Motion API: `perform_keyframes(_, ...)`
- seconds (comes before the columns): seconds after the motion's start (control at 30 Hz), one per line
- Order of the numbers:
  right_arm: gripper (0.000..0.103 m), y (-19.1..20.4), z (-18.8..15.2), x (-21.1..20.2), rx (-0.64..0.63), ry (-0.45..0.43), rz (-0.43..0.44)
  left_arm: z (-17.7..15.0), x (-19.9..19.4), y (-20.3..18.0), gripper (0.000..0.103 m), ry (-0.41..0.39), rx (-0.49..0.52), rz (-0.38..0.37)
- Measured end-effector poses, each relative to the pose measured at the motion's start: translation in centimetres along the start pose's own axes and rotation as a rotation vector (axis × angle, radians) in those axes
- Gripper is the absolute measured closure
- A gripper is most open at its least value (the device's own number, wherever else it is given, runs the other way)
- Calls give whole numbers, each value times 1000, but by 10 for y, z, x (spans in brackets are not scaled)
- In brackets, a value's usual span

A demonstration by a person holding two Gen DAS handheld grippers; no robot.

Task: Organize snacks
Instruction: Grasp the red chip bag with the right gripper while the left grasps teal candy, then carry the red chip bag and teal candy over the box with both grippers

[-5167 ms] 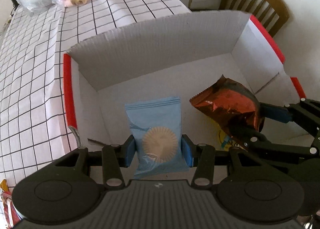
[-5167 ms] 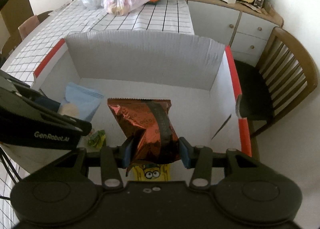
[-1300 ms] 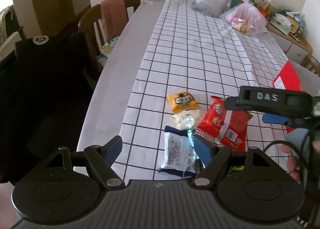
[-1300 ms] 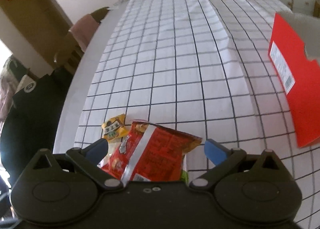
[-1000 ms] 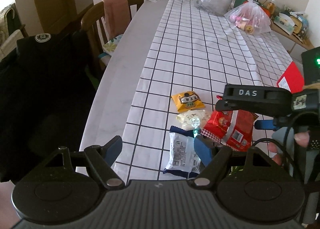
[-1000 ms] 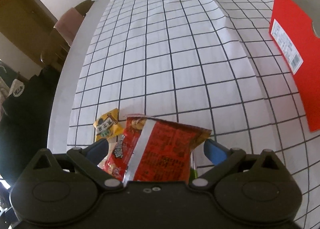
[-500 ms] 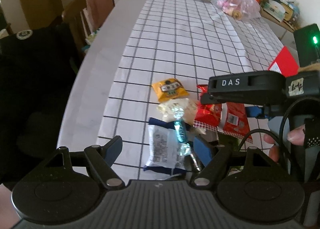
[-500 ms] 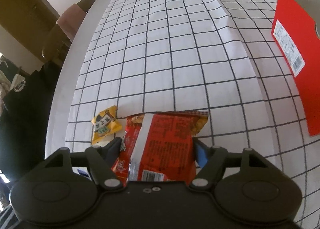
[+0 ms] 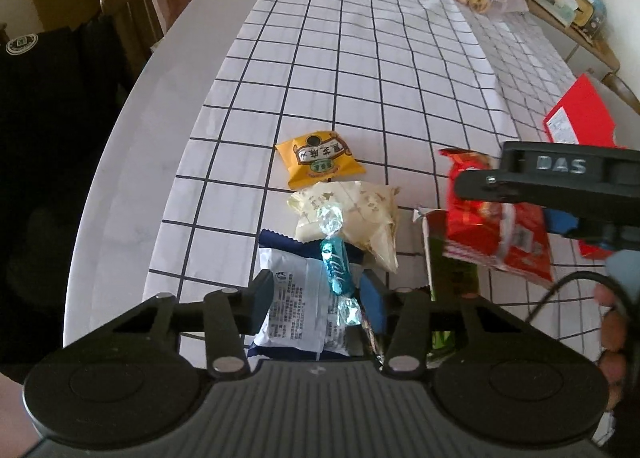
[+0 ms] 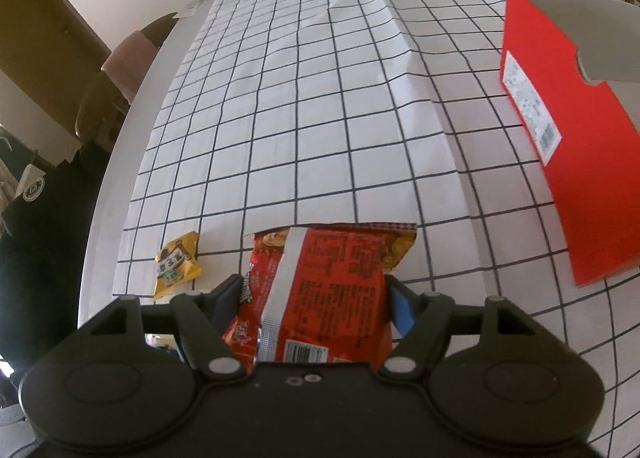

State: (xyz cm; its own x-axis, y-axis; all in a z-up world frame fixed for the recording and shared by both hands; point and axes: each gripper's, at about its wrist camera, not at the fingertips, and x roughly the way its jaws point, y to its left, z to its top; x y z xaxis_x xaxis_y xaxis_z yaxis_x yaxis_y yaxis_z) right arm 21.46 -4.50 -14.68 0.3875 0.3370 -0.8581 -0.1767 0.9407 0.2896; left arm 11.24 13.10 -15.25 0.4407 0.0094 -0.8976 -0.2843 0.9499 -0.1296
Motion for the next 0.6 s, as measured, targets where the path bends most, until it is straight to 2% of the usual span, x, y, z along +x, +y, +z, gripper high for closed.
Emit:
perform_keyframes(0.23, 30, -8, -1, -7, -4, -17, 0, 3, 4, -5, 76, -1, 16, 10)
perform_keyframes(0.27, 30, -9, -1, -9, -5, -19, 1, 3, 4, -4, 86, -4, 16, 8)
perform_keyframes(0.6, 30, -23, -9, -47, -58, -51, 41, 3, -1, 2, 90, -14, -22, -10)
